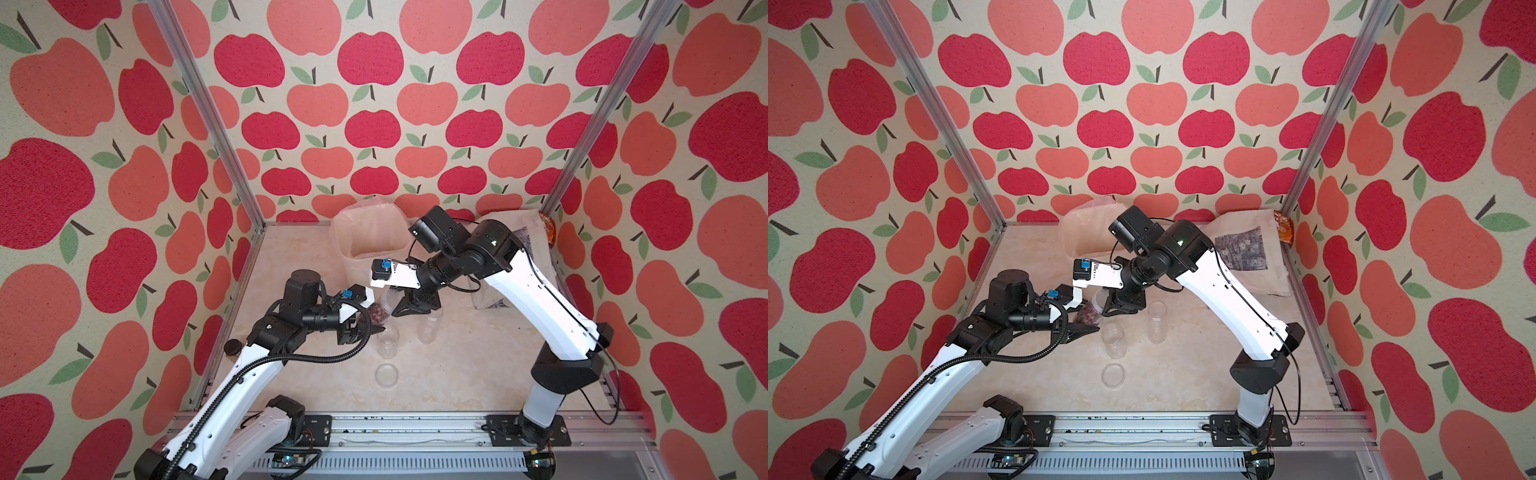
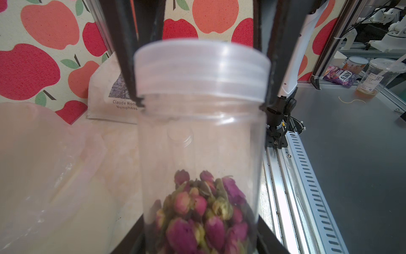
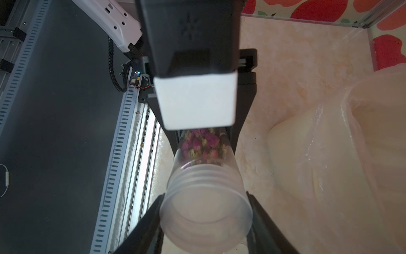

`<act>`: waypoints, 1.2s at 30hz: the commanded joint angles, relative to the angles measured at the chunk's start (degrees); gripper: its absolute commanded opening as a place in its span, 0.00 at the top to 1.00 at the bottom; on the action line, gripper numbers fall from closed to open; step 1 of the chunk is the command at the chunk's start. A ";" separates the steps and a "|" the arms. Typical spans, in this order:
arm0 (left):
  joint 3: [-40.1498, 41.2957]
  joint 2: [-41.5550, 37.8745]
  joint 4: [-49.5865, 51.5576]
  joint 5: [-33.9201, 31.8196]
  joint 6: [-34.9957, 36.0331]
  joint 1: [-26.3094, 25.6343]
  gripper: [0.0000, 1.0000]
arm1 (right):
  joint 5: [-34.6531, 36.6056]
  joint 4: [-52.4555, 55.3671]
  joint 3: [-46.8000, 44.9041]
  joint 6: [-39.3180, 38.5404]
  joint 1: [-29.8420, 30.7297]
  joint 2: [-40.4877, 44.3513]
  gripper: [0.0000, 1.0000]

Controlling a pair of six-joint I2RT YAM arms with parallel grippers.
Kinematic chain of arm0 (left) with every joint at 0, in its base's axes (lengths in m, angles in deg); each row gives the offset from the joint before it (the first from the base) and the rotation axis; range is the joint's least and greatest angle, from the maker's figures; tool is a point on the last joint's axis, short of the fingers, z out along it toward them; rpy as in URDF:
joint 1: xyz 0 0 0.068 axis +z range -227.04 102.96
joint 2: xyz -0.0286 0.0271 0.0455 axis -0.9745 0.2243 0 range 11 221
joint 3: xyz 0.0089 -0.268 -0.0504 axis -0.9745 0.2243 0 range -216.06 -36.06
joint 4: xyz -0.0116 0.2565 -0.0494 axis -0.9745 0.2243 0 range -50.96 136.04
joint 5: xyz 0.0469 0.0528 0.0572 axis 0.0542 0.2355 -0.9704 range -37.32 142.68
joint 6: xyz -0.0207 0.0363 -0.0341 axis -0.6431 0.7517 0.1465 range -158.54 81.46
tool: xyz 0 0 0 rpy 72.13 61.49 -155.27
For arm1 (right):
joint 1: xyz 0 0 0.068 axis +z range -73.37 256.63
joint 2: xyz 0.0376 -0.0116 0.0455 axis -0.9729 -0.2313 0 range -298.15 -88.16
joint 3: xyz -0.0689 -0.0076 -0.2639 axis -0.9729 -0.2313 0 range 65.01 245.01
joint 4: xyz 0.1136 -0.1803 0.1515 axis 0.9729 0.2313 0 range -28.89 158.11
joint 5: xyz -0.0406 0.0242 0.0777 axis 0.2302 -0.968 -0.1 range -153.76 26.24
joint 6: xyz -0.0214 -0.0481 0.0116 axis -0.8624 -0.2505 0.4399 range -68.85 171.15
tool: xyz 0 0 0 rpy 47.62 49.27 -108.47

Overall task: Empty the moldy dried flower tea in the jars
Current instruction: Unscrew the lid from the jar.

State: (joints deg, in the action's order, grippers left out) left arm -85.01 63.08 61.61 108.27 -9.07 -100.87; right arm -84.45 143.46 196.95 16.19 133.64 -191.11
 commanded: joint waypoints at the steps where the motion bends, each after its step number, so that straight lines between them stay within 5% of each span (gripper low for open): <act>1: -0.78 -0.61 1.43 4.92 -1.36 0.00 0.96 | 3.68 -3.02 -0.79 -2.31 -0.24 1.09 0.58; 4: -0.62 -0.66 0.90 3.35 -1.36 -0.05 0.96 | 3.84 -3.24 -0.78 -1.73 -0.24 0.70 0.49; 12: 1.04 -2.57 -3.98 -5.16 -2.04 0.00 0.96 | 2.64 -5.50 -0.63 3.58 -0.32 1.39 0.01; 17: 1.57 -3.19 -5.24 -10.02 -1.76 -0.06 0.95 | -2.79 -9.71 -1.97 12.66 -1.00 5.40 0.01; 22: 2.06 -3.67 -7.34 -15.16 -1.10 -0.16 0.95 | -4.37 -20.98 -9.43 36.19 -4.22 12.11 0.01; 26: 2.19 -3.95 -9.19 -19.11 -1.00 -0.25 0.95 | -1.70 -19.93 -12.32 53.68 -8.15 13.05 0.01; 36: 2.12 -3.78 -9.98 -21.09 -0.93 -1.23 0.95 | -3.80 -21.31 -17.44 59.96 -7.10 11.07 0.01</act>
State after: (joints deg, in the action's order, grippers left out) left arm -83.11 60.06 53.35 88.27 -10.55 -101.60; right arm -86.72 123.61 179.86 72.18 125.95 -179.13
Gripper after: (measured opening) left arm 0.559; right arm 0.993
